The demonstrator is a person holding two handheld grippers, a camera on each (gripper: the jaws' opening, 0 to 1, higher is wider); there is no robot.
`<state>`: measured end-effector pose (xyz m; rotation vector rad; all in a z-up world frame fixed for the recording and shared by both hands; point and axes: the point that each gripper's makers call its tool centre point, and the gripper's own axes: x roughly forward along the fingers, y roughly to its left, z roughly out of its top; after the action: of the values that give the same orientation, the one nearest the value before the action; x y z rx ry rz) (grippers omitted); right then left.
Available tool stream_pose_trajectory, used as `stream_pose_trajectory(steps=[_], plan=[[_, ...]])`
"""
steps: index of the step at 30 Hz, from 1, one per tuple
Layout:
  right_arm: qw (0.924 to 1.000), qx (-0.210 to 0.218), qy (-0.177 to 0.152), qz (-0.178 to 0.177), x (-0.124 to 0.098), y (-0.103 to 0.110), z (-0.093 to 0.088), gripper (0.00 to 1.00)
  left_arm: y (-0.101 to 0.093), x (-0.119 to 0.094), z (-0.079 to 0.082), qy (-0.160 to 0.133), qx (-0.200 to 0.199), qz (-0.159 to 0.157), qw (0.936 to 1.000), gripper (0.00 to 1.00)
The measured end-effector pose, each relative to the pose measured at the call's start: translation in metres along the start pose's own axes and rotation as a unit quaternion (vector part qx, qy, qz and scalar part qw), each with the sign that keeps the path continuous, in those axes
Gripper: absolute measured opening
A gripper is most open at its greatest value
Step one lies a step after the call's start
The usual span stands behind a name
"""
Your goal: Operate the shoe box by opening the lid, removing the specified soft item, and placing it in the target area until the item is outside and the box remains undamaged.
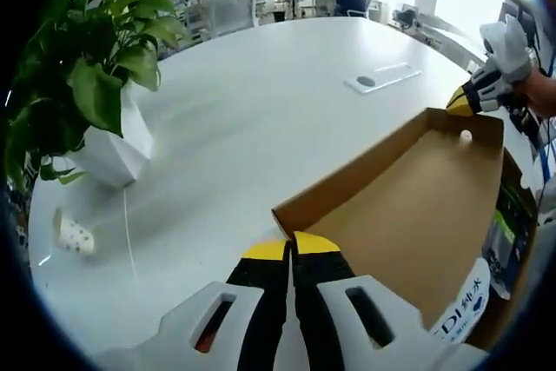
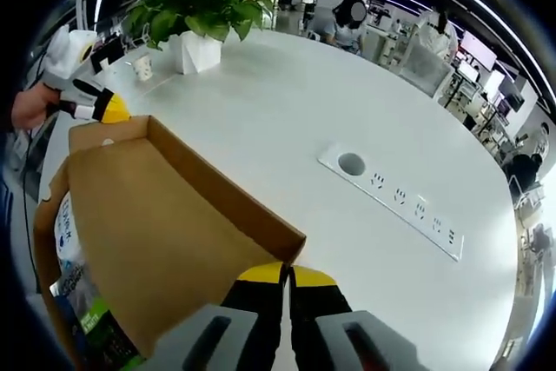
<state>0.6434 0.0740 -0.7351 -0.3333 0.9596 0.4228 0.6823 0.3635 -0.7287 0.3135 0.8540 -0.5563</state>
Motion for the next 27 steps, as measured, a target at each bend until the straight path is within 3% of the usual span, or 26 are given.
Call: stream_pose_trajectory(steps=[15, 27], plan=[[1.0, 0.006, -0.001, -0.008, 0.0023, -0.0013, -0.0001, 0.0, 0.0013, 0.0018, 0.0003, 0.003, 0.002, 0.0, 1.0, 0.0], [0.9998, 0.009, -0.008, -0.016, -0.0016, -0.0018, 0.0028, 0.01, -0.0019, -0.0059, 0.0049, -0.012, 0.024, 0.01, 0.9996, 0.0]])
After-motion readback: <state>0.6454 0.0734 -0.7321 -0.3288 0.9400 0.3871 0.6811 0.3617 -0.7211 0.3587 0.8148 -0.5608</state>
